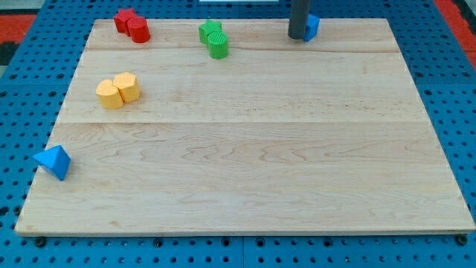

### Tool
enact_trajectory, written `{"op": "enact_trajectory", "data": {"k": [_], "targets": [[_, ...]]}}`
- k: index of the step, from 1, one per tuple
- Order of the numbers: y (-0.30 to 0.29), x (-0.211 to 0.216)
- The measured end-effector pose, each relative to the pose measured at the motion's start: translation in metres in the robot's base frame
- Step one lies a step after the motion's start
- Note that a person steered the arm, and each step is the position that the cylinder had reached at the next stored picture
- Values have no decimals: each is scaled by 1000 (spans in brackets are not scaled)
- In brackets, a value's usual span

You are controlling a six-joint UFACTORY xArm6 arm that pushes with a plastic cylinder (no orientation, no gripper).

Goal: Push the green star and green circle towards the center

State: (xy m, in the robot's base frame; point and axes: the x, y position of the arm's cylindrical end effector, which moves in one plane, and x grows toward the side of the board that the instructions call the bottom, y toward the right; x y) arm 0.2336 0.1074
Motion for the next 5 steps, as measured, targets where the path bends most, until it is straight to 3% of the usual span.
{"op": "enact_trajectory", "data": {"k": [2,4,5], "targets": [[-79,-40],[-148,-41],[-145,-26]]}}
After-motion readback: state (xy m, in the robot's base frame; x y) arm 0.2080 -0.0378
